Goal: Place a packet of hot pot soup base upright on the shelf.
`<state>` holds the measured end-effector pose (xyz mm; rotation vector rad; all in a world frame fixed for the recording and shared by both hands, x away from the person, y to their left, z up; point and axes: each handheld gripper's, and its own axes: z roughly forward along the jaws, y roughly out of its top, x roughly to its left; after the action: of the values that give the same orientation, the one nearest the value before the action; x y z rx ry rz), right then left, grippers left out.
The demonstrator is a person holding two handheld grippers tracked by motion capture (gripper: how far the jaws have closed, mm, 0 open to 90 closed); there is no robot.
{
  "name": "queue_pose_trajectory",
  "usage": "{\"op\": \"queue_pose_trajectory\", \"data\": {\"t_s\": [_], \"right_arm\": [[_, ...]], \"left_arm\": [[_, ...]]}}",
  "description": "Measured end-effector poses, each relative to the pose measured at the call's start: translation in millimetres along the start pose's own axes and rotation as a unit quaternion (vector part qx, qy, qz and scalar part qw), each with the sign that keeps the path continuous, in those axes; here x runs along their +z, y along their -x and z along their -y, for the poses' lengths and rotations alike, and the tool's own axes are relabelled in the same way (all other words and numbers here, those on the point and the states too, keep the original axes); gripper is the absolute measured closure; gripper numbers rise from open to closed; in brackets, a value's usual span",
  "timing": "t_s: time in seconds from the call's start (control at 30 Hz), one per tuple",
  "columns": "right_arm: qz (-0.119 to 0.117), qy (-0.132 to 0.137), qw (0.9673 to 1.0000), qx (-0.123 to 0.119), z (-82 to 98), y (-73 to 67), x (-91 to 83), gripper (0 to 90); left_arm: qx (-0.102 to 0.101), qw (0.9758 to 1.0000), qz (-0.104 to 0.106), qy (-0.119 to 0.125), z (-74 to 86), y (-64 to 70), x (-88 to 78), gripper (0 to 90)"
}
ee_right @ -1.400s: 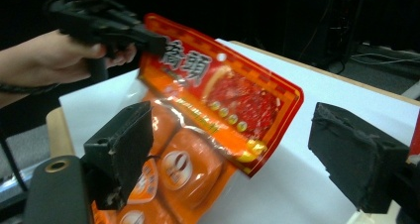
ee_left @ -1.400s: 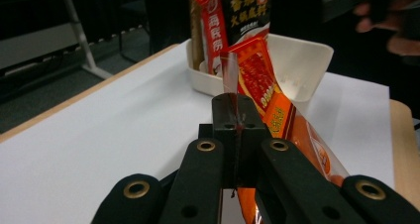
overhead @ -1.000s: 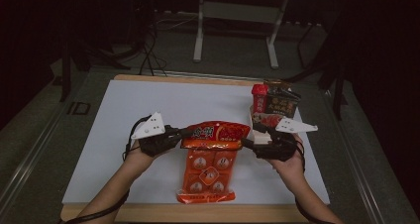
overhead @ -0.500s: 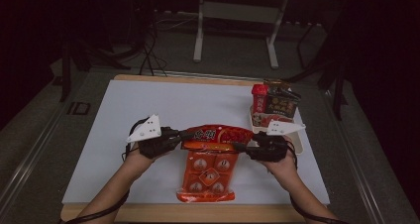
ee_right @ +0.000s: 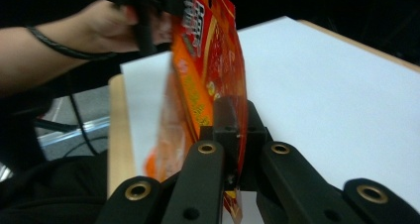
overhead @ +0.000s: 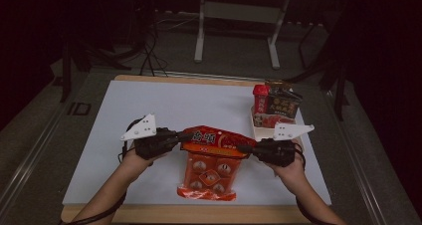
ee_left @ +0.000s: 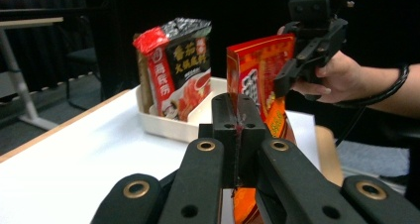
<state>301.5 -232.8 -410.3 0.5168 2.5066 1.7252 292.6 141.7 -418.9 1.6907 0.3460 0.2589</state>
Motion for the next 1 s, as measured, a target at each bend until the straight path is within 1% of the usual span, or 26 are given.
{"op": "queue_pose_trajectory", "data": {"t_s": [0.03, 0.07, 0.13, 0.17, 0.2, 0.23, 0.3, 0.37, 0.43, 0.47, 0.5, 0.53, 0.57, 0.6, 0.63, 0.67, 0.7, 0.73, 0.77, 0.8, 0.83, 0.87, 0.9, 0.93, 0.97, 1.0], "right_arm": [[0.0, 0.0, 1.0, 0.0, 0.0, 0.0, 0.0, 90.0], [-0.008, 0.005, 0.9999, -0.012, -6.5, -10.4, -4.8, 90.0], [-0.012, 0.005, 0.9998, -0.013, -8.2, -12.7, -5.5, 90.0], [-0.014, 0.009, 0.9996, -0.022, -13.4, -18.8, -7.7, 90.0], [-0.014, 0.009, 0.9996, -0.022, -13.4, -18.8, -7.7, 90.0], [-0.014, 0.011, 0.9995, -0.027, -18.4, -22.5, -9.3, 90.0], [-0.013, 0.013, 0.9994, -0.029, -20.2, -23.6, -10.2, 90.0], [-0.007, 0.023, 0.9992, -0.032, -28.5, -24.6, -13.7, 90.0], [-0.007, 0.023, 0.9992, -0.032, -28.5, -24.6, -13.7, 90.0], [0.001, 0.03, 0.9988, -0.037, -36.2, -22.3, -16.0, 90.0], [0.001, 0.03, 0.9988, -0.037, -36.2, -22.3, -16.0, 90.0], [0.0, 0.032, 0.9989, -0.036, -38.3, -20.9, -16.7, 90.0], [0.006, 0.033, 0.9986, -0.041, -41.9, -19.6, -18.3, 90.0], [0.006, 0.034, 0.9986, -0.041, -43.6, -18.6, -19.4, 90.0], [0.01, 0.035, 0.9984, -0.043, -45.2, -17.6, -20.5, 90.0], [0.01, 0.035, 0.9984, -0.043, -45.2, -17.6, -20.5, 90.0], [0.011, 0.038, 0.9984, -0.04, -46.7, -15.9, -22.4, 90.0], [0.017, 0.039, 0.9982, -0.041, -49.3, -14.3, -25.4, 90.0], [0.019, 0.041, 0.9981, -0.04, -50.2, -13.7, -26.7, 90.0], [0.021, 0.044, 0.998, -0.039, -51.9, -12.7, -29.0, 90.0], [0.021, 0.044, 0.998, -0.039, -51.9, -12.7, -29.0, 90.0], [0.023, 0.046, 0.9979, -0.04, -53.5, -11.8, -30.9, 90.0], [0.027, 0.051, 0.9975, -0.04, -57.2, -10.1, -35.1, 90.0], [0.028, 0.053, 0.9974, -0.041, -58.8, -9.3, -36.9, 90.0], [0.034, 0.056, 0.997, -0.043, -61.2, -9.1, -39.7, 90.0], [0.033, 0.06, 0.9968, -0.042, -64.6, -8.1, -43.0, 90.0]], "left_arm": [[0.0, 1.0, 0.0, 0.0, 0.0, 0.0, 0.0, 90.0], [-0.001, 1.0, 0.004, 0.007, -3.9, -0.3, -2.2, 90.0], [0.001, 1.0, 0.004, 0.008, -6.1, -0.5, -3.0, 90.0], [0.0, 0.9999, 0.007, 0.013, -8.9, -0.8, -4.5, 90.0], [0.0, 0.9999, 0.007, 0.013, -8.9, -0.8, -4.5, 90.0], [0.004, 0.9998, 0.009, 0.018, -11.9, -0.7, -6.2, 90.0], [0.008, 0.9996, 0.007, 0.024, -13.0, -0.3, -6.8, 90.0], [0.016, 0.9992, 0.008, 0.036, -15.5, -0.3, -8.0, 90.0], [0.022, 0.9989, 0.006, 0.041, -16.5, -0.4, -8.3, 90.0], [0.026, 0.9988, -0.005, 0.042, -19.2, 0.4, -7.9, 87.7], [0.03, 0.9987, -0.012, 0.039, -20.5, 1.1, -7.6, 87.7], [0.027, 0.9988, -0.012, 0.038, -21.5, 1.5, -7.2, 82.3], [0.027, 0.9988, -0.013, 0.04, -21.7, 1.6, -7.1, 78.5], [0.024, 0.9989, -0.013, 0.039, -22.6, 1.4, -7.1, 77.0], [0.026, 0.9988, -0.013, 0.039, -23.2, 1.4, -7.7, 74.0], [0.029, 0.9984, -0.021, 0.044, -24.1, 2.0, -8.5, 74.0], [0.026, 0.9983, -0.024, 0.046, -24.6, 1.8, -9.1, 70.2], [0.025, 0.9981, -0.036, 0.043, -25.7, 2.3, -11.1, 59.3], [0.025, 0.9981, -0.036, 0.043, -25.7, 2.3, -11.1, 56.3], [0.022, 0.9976, -0.047, 0.045, -24.6, 2.8, -14.1, 52.0], [0.022, 0.9976, -0.047, 0.045, -24.6, 2.8, -14.1, 46.2], [0.012, 0.9977, -0.054, 0.038, -24.3, 2.8, -15.2, 42.0], [0.003, 0.998, -0.053, 0.035, -23.3, 2.6, -16.3, 39.0], [-0.004, 0.998, -0.053, 0.035, -22.2, 2.5, -17.1, 32.9], [-0.019, 0.9973, -0.064, 0.03, -18.4, 2.9, -19.2, 28.5], [-0.019, 0.9973, -0.064, 0.03, -18.4, 2.9, -19.2, 25.7]]}}
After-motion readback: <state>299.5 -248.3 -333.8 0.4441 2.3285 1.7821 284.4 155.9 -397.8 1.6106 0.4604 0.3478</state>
